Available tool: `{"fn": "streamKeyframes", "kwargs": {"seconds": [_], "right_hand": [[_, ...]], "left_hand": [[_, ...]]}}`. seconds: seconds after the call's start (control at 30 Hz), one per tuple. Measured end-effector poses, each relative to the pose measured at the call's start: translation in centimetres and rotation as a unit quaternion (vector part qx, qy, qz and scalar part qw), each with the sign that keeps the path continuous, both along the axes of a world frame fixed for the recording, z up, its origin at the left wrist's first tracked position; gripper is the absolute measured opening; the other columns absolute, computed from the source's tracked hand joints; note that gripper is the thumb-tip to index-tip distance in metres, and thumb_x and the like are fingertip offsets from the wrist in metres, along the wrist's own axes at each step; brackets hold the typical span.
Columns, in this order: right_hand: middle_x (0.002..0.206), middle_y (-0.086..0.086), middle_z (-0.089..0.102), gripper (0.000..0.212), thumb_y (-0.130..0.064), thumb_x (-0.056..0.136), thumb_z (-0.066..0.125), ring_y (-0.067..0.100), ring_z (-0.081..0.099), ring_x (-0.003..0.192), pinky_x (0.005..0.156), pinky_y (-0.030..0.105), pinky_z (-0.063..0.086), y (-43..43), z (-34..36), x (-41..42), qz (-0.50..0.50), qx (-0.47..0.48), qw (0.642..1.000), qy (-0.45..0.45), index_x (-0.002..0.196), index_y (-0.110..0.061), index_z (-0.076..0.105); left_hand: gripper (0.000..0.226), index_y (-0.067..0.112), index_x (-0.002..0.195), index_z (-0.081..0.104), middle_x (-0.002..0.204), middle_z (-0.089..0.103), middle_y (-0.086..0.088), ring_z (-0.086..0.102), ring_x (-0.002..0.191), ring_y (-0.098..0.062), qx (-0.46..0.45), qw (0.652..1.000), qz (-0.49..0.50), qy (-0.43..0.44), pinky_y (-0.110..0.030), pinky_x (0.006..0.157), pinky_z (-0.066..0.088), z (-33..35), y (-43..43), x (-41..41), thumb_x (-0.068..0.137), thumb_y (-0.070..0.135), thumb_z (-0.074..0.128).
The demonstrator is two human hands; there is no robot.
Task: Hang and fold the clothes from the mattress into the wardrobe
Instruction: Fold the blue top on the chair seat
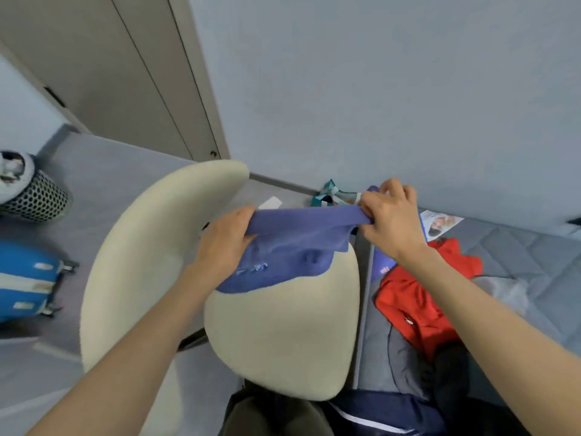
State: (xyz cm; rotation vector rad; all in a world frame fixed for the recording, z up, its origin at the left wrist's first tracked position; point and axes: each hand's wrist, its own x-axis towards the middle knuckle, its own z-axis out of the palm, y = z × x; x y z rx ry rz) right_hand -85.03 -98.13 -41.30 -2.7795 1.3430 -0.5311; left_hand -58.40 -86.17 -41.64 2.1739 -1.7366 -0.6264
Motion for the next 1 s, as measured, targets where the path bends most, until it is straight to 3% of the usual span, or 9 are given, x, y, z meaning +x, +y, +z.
{"fn": "streamKeyframes", "kwargs": {"seconds": [0.1, 0.23, 0.3, 0.4, 0.57, 0.7, 0.8, 0.93, 1.0], "right_hand": [[0.066, 0.009, 0.054, 0.019, 0.001, 0.054, 0.059, 0.032, 0.053, 0.077, 0.078, 0.034, 0.033, 1.3, 3.2, -2.0, 0.009, 0.037, 0.999, -0.017, 0.065, -0.008, 0.047], [0.062, 0.012, 0.050, 0.029, 0.002, 0.064, 0.061, 0.037, 0.050, 0.063, 0.059, 0.031, 0.027, 4.2, 6.5, -4.4, -0.036, 0.144, 0.989, -0.006, 0.073, -0.014, 0.039], [0.068, 0.016, 0.057, 0.028, -0.005, 0.071, 0.061, 0.037, 0.052, 0.065, 0.055, 0.033, 0.023, 6.0, 7.4, -5.4, -0.045, 0.156, 0.987, -0.001, 0.082, -0.014, 0.037], [0.072, 0.010, 0.057, 0.029, -0.013, 0.074, 0.061, 0.034, 0.050, 0.069, 0.056, 0.036, 0.033, 9.1, 8.6, -6.4, -0.070, 0.217, 0.974, 0.001, 0.084, -0.018, 0.034], [0.061, -0.009, 0.050, 0.028, -0.016, 0.072, 0.064, 0.027, 0.051, 0.068, 0.062, 0.044, 0.045, 15.1, 10.0, -7.9, -0.101, 0.325, 0.940, 0.026, 0.064, -0.029, 0.040], [0.070, -0.004, 0.061, 0.009, -0.017, 0.071, 0.065, 0.023, 0.057, 0.071, 0.067, 0.039, 0.048, 19.2, 9.2, -8.9, -0.119, 0.375, 0.919, 0.018, 0.075, -0.019, 0.058], [0.064, -0.012, 0.050, 0.027, -0.015, 0.073, 0.066, 0.020, 0.051, 0.071, 0.064, 0.031, 0.040, 20.6, 8.9, -9.1, -0.131, 0.403, 0.905, 0.027, 0.065, -0.030, 0.045], [0.069, -0.009, 0.051, 0.022, -0.015, 0.075, 0.065, 0.020, 0.050, 0.077, 0.070, 0.033, 0.041, 20.0, 7.1, -9.4, -0.138, 0.429, 0.891, 0.061, 0.069, -0.027, 0.048], [0.084, -0.001, 0.060, 0.011, -0.017, 0.078, 0.063, 0.024, 0.055, 0.086, 0.073, 0.036, 0.047, 18.9, 5.8, -9.2, -0.142, 0.417, 0.892, 0.103, 0.088, -0.019, 0.060]], "left_hand": [[0.056, 0.009, 0.118, 0.056, 0.112, 0.062, -0.012, 0.059, 0.102, -0.031, -0.020, 0.998, -0.051, -0.031, -0.042, 0.085, 0.049, 4.2, -0.6, -1.0, 0.078, 0.042, 0.035], [0.028, 0.022, 0.081, 0.052, 0.078, 0.060, -0.001, 0.063, 0.081, -0.033, 0.018, 0.997, -0.062, 0.030, -0.043, 0.072, 0.051, 7.6, 0.3, -2.5, 0.081, 0.050, 0.049], [0.023, 0.022, 0.091, 0.056, 0.086, 0.066, 0.000, 0.063, 0.080, -0.024, 0.032, 0.994, -0.098, 0.027, -0.039, 0.076, 0.050, 8.5, 1.1, -3.2, 0.084, 0.044, 0.061], [0.028, 0.022, 0.108, 0.057, 0.096, 0.065, -0.001, 0.059, 0.086, -0.022, 0.049, 0.986, -0.157, -0.039, -0.032, 0.077, 0.044, 9.3, 2.7, -3.6, 0.092, 0.045, 0.054], [0.027, 0.021, 0.096, 0.061, 0.091, 0.066, 0.004, 0.060, 0.084, -0.019, 0.160, 0.960, -0.229, 0.008, -0.032, 0.074, 0.048, 10.2, 5.7, -3.6, 0.086, 0.046, 0.061], [0.032, 0.022, 0.097, 0.065, 0.096, 0.068, 0.006, 0.062, 0.093, -0.015, 0.268, 0.910, -0.309, 0.062, -0.033, 0.085, 0.050, 9.6, 7.4, -4.2, 0.078, 0.047, 0.070], [0.020, 0.024, 0.096, 0.060, 0.100, 0.064, 0.006, 0.060, 0.097, -0.016, 0.305, 0.888, -0.343, 0.038, -0.029, 0.086, 0.047, 8.9, 7.4, -4.2, 0.082, 0.035, 0.070], [0.009, 0.017, 0.090, 0.048, 0.096, 0.057, -0.002, 0.054, 0.091, -0.022, 0.275, 0.902, -0.331, -0.033, -0.031, 0.076, 0.042, 7.0, 6.5, -4.5, 0.089, 0.018, 0.056], [0.008, 0.017, 0.089, 0.044, 0.098, 0.059, -0.006, 0.054, 0.089, -0.024, 0.246, 0.915, -0.312, -0.062, -0.031, 0.071, 0.039, 5.6, 6.0, -4.7, 0.089, 0.012, 0.051]]}}
